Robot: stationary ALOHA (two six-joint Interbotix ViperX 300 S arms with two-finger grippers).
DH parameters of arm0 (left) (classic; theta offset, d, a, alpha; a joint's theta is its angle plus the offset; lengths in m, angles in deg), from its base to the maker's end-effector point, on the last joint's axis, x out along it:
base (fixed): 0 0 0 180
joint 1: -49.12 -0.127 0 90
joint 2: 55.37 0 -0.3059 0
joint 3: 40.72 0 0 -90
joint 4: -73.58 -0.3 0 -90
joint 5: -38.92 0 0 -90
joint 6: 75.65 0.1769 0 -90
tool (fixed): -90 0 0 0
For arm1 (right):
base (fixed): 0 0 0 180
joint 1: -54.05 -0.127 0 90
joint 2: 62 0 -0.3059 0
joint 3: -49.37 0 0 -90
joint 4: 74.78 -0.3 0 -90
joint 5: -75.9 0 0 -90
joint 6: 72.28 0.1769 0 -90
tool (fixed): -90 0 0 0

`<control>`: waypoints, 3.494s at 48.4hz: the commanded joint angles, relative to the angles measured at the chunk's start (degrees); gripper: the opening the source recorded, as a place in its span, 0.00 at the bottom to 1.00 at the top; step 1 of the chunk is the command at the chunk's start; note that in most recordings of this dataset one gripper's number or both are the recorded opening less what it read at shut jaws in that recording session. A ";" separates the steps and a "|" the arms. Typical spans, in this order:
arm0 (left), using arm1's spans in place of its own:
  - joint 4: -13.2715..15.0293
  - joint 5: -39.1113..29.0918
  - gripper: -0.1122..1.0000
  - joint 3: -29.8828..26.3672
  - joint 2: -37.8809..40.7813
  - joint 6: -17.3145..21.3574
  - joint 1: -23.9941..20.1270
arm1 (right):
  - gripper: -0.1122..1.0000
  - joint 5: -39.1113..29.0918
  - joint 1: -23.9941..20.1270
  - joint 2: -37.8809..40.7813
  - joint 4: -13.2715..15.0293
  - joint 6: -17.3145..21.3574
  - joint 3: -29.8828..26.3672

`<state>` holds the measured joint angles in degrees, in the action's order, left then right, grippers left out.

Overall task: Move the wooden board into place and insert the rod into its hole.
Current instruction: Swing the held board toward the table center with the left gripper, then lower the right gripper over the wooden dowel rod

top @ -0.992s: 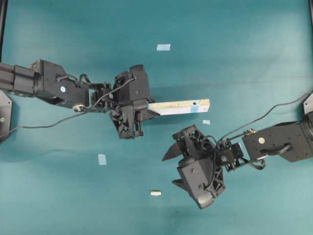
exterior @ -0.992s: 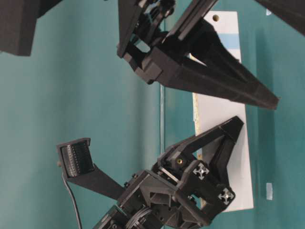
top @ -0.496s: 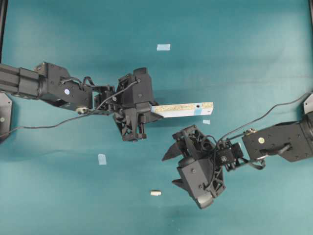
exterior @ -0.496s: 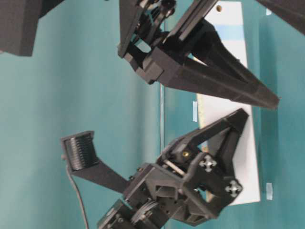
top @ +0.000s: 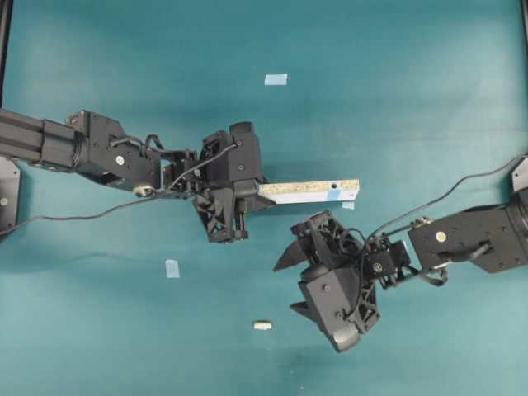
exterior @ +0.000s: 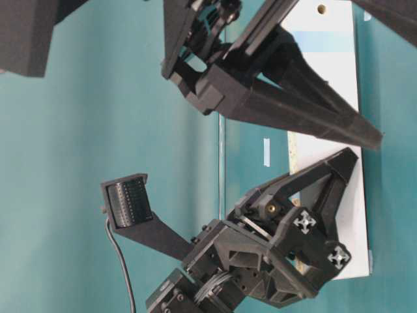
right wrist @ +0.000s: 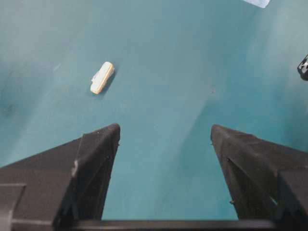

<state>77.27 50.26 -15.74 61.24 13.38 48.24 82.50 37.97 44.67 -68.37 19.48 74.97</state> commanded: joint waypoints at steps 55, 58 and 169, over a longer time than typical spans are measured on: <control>0.00 -0.26 0.66 -0.97 -3.69 -0.35 0.79 | 0.87 -0.70 0.35 -1.05 0.44 -0.09 -1.32; 0.00 -1.23 0.66 -0.44 -4.48 -0.26 0.88 | 0.87 -1.32 0.35 -1.49 0.62 -0.09 -1.49; 0.09 5.36 0.65 15.21 -19.34 2.90 0.88 | 0.87 -42.54 -5.01 21.09 -1.41 31.11 -38.50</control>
<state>77.18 55.18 0.26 42.43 16.28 48.94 39.52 33.31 67.00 -70.04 50.51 38.14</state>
